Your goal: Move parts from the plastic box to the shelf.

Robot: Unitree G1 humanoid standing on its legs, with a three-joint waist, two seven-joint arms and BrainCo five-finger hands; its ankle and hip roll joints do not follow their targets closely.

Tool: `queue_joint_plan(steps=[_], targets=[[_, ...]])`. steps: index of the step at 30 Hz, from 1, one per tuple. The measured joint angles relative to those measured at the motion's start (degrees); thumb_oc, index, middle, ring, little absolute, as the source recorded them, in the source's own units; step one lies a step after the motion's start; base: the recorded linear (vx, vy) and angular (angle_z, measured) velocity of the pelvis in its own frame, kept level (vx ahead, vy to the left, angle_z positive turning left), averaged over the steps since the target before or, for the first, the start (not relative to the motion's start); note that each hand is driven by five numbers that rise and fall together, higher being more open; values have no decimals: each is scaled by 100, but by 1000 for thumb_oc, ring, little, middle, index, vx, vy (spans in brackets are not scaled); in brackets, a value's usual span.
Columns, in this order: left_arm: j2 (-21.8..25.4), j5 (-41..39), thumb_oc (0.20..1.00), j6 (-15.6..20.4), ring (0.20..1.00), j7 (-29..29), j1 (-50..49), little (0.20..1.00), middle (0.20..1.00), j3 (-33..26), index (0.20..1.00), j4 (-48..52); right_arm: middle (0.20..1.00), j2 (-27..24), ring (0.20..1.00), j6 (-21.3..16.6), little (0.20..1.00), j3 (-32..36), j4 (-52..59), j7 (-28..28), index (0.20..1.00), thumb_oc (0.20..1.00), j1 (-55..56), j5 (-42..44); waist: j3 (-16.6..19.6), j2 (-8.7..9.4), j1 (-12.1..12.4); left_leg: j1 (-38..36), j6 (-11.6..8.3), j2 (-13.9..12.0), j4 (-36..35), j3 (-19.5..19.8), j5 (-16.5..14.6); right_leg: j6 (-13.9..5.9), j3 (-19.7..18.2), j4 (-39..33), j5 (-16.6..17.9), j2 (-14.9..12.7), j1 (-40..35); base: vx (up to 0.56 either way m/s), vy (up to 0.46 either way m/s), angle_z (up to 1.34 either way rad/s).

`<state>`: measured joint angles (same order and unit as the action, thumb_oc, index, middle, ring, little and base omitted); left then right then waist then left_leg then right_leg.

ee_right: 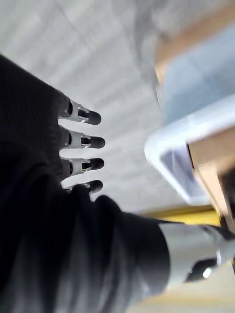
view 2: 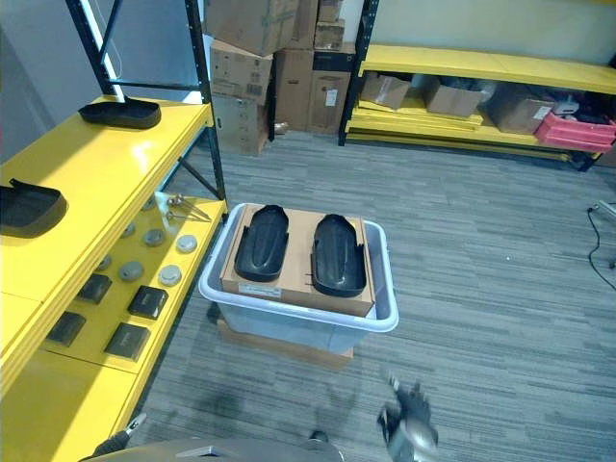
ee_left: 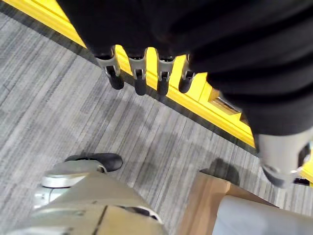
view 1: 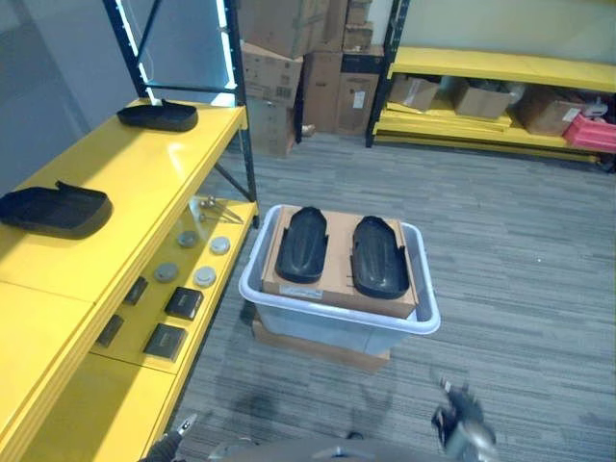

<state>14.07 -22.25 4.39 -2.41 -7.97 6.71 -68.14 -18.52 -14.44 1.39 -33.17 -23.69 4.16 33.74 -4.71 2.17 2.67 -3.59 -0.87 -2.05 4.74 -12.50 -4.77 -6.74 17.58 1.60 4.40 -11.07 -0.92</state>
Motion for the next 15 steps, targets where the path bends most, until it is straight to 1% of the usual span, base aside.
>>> queue_joint_plan(steps=[1,2,3,4,5,6,7,9,12,13,15], targets=[[2,0,1000,16,1000,2,-32,1000,1000,-29,1000,0,1000,-65,1000,-62,1000,156,548,-317,1000,1000,6,-263,-2,4,13,39,7,2,2,1,18,0,4,15,0,-8,35,-27,14,7],[10,0,1000,32,1000,1,-80,1000,1000,-70,1000,-1,1000,-99,1000,-235,1000,361,994,-633,1000,1000,10,-530,-6,7,13,78,11,4,-1,-5,42,-3,7,38,3,-18,92,-35,16,6],[18,0,1000,34,1000,0,-114,1000,1000,-136,1000,-4,1000,-152,1000,-429,1000,477,1109,-852,1000,1000,-63,-750,-9,6,10,99,21,6,1,-9,54,-5,7,61,4,-25,113,-44,21,6],[28,1,1000,34,1000,2,-121,1000,1000,-230,1000,0,1000,-274,1000,-452,1000,638,1350,-1133,1000,1000,-153,-984,-42,60,13,122,18,9,8,1,61,-20,23,65,14,-27,120,-43,20,5],[32,1,1000,35,1000,2,-121,1000,1000,-265,1000,10,1000,-375,1000,-443,1000,837,1759,-1411,1000,1000,-127,-1188,-48,3,10,136,46,16,10,1,83,-41,32,73,32,-41,139,0,0,0],[31,5,1000,35,1000,2,-122,1000,1000,-288,1000,10,1000,-477,1000,-454,1000,972,2090,-1665,1000,1000,-142,-1365,-104,57,-13,153,76,19,9,-12,104,-53,29,71,53,-48,159,0,0,0],[31,9,1000,35,1000,2,-127,1000,1000,-360,1000,12,1000,-550,1000,-476,1000,1139,2415,-1872,1000,1000,-188,-1482,-115,24,-56,158,57,21,8,-19,127,-43,31,75,74,-49,159,13,10,-5],[22,21,1000,33,1000,-37,-124,1000,1000,-462,1000,68,1000,-774,1000,-469,1000,1578,3137,-2292,1000,1000,-269,-1695,-154,54,-93,136,31,18,5,-36,151,-28,35,53,107,-43,171,22,14,-4],[-14,159,1000,32,1000,-101,-80,1000,1000,-466,1000,186,1000,-1042,1000,-310,1000,1883,3342,-2321,1000,1000,-436,-1972,-170,76,-115,136,32,15,1,-80,152,15,26,53,149,-41,194,86,18,-7],[-73,225,1000,34,1000,-106,-45,1000,1000,-565,1000,190,1000,-1167,1000,-152,1000,1931,3347,-2307,1000,1000,-448,-2061,-171,76,-111,137,31,15,-12,-89,151,14,29,52,149,-41,193,124,18,-5],[-141,288,1000,51,1000,-119,-48,1000,1000,-675,1000,178,1000,-1222,1000,151,1000,1921,3222,-2177,1000,1000,-487,-2181,-170,74,-85,100,17,15,-82,-108,151,-21,30,40,121,-36,173,98,10,-5]])
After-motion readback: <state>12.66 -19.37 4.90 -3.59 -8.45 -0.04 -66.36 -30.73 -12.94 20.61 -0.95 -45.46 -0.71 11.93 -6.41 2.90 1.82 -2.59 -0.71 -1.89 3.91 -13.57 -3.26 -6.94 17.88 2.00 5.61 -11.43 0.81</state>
